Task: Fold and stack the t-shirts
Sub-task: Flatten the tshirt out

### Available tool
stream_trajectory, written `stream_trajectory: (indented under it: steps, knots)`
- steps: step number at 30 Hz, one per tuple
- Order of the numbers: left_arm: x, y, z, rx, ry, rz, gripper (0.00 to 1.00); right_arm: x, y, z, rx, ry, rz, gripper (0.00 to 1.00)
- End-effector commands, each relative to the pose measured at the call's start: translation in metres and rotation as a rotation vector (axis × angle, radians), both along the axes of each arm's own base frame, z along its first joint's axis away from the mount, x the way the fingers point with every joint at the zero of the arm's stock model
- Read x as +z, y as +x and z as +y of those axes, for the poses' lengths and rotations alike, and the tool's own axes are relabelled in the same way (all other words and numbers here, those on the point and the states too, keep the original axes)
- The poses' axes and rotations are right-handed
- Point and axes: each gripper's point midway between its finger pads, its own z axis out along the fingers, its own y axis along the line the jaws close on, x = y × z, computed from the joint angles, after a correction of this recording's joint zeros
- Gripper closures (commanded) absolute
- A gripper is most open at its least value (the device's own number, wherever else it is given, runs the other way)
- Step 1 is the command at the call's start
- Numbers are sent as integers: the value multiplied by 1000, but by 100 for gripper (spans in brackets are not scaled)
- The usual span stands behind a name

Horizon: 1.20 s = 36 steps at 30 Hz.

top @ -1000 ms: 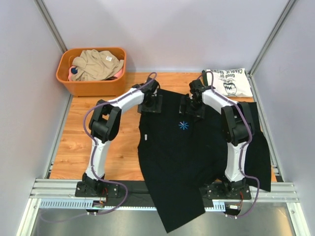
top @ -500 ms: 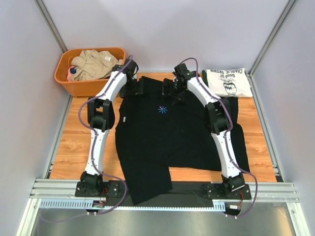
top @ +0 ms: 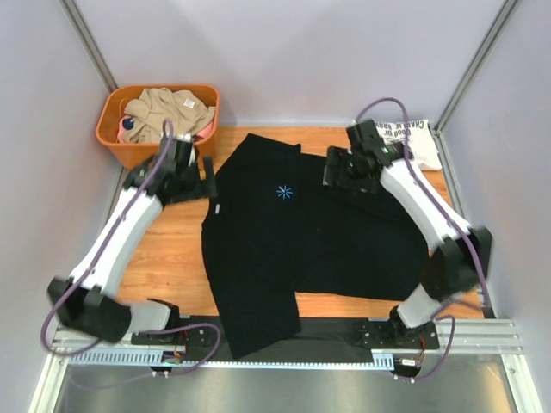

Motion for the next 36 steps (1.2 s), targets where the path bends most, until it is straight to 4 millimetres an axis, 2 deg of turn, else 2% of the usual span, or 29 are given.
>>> stream_trajectory:
  steps: [1, 2, 3, 4, 5, 6, 7, 8, 9, 11, 12, 14, 15, 16, 18, 20, 24, 28, 31, 32, 34, 35, 36]
  knots:
    - [-78, -71, -6, 32, -23, 208, 8, 35, -32, -50, -223, -36, -168, 0]
    - [-74, -86, -11, 32, -49, 186, 8, 6, -56, -61, -254, -47, -112, 0]
    - [-78, -99, -15, 25, -51, 197, 9, 6, -66, -66, -299, -12, -126, 0]
    - [-93, -122, -23, -17, -28, 237, 8, 18, -78, -71, -361, 73, -184, 0]
    - [-92, -136, -28, -6, -66, 236, 9, -8, -97, -76, -385, 77, -139, 0]
    - [-97, -148, -32, -13, -77, 255, 9, -15, -106, -81, -405, 88, -139, 0]
    - [-109, -168, -39, -21, -90, 298, 9, -9, -116, -86, -442, 122, -175, 0]
    - [-109, -181, -40, -30, -110, 301, 10, -26, -128, -91, -458, 107, -148, 0]
    - [-119, -199, -43, -29, -119, 338, 11, -24, -136, -95, -488, 126, -169, 0]
    - [-122, -218, -48, -55, -162, 339, 14, -34, -149, -101, -522, 134, -160, 0]
    - [-135, -239, -53, -89, -163, 384, 16, -44, -161, -107, -557, 142, -161, 0]
    - [-145, -258, -58, -128, -159, 422, 18, -55, -172, -111, -634, 190, -163, 0]
    - [-152, -274, -61, -188, -130, 445, 18, -71, -181, -114, -660, 194, -144, 0]
    - [-160, -282, -63, -166, -126, 470, 18, -66, -183, -114, -677, 243, -192, 0]
    - [-168, -300, -68, -219, -104, 485, 18, -73, -190, -118, -724, 268, -199, 0]
    - [-176, -307, -74, -211, -105, 504, 19, -71, -193, -124, -754, 262, -215, 0]
    - [-190, -318, -88, -244, -118, 533, 22, -76, -198, -142, -806, 141, -176, 0]
    - [-207, -322, -108, -271, -170, 549, 26, -79, -195, -147, -851, 133, -153, 0]
    - [-214, -325, -113, -293, -164, 567, 38, -77, -191, -156, -886, 109, -159, 0]
    - [-216, -324, -114, -294, -162, 565, 50, -80, -191, -157, -890, 105, -149, 0]
    - [-218, -322, -117, -298, -158, 554, 65, -87, -191, -161, -937, 106, -121, 0]
    - [-217, -321, -118, -301, -160, 550, 92, -95, -193, -161, -954, 108, -100, 2]
    - [-211, -310, -122, -294, -161, 493, 100, -98, -193, -162, -975, 122, -96, 3]
